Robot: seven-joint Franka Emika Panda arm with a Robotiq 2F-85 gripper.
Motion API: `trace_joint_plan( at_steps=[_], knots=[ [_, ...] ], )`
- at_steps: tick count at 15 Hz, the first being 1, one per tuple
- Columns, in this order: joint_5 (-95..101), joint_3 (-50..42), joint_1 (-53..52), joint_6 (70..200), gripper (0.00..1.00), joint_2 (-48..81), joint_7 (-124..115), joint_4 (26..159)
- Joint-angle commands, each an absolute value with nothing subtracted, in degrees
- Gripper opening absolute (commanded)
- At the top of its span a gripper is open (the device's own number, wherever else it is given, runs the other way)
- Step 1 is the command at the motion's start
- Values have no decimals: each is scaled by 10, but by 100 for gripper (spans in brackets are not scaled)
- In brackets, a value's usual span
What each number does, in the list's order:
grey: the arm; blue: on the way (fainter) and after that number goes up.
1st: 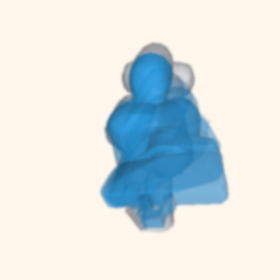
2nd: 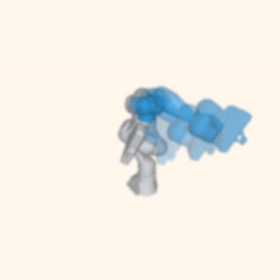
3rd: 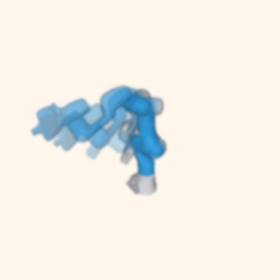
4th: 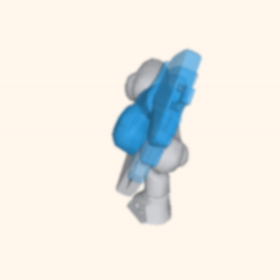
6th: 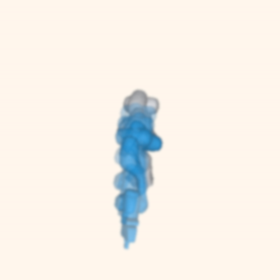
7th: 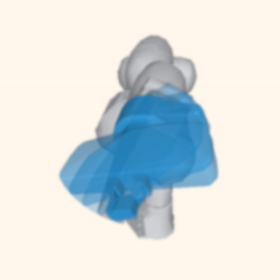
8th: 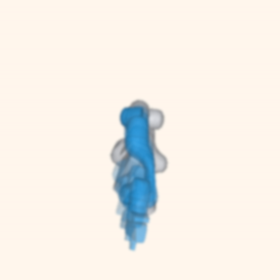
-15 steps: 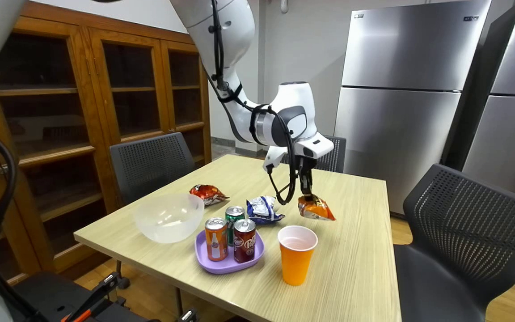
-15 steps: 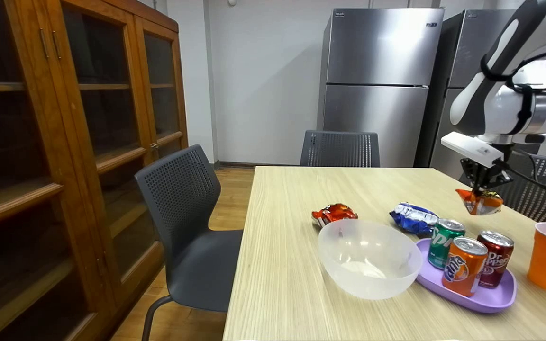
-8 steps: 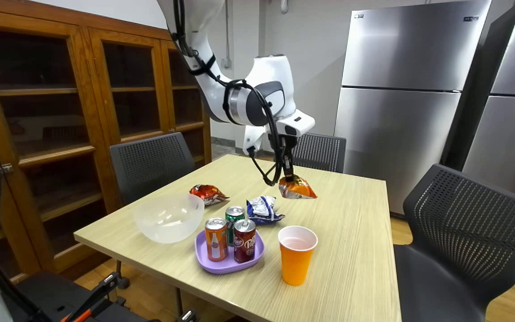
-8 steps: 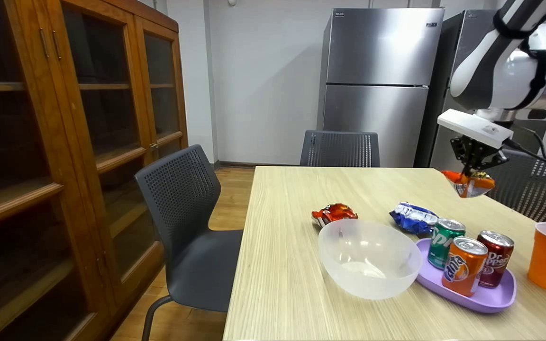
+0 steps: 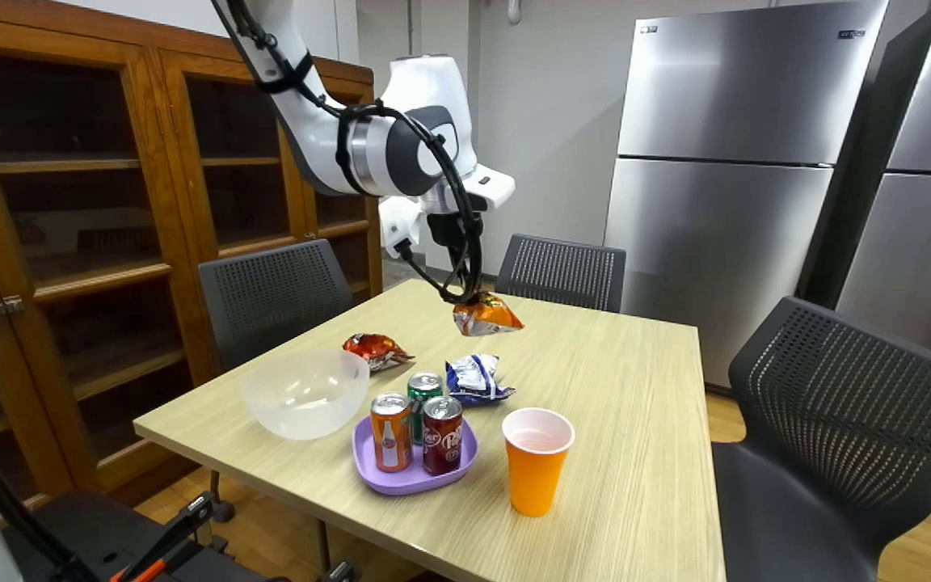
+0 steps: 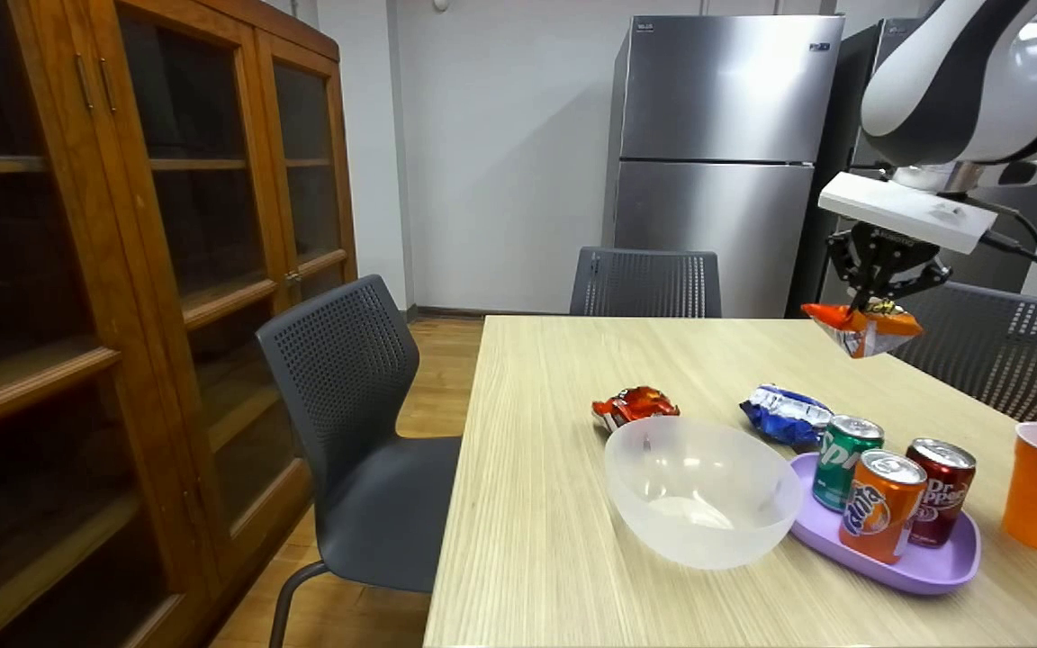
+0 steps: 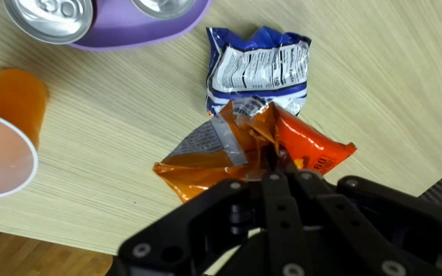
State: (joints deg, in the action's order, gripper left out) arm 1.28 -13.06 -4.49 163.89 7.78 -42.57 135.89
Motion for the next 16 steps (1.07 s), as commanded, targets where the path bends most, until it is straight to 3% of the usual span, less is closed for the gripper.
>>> trace_joint_plan(
  at_steps=[1, 7, 8, 16],
  knots=[
    [53, -119, -68, 1648, 0, 4, -426, 1431],
    [68, -92, -115, 1639, 0, -66, -436, 1504],
    [57, -42, -78, 1637, 0, -77, -426, 1516],
    [34, 62, -74, 1610, 0, -88, -430, 1554]
  ],
)
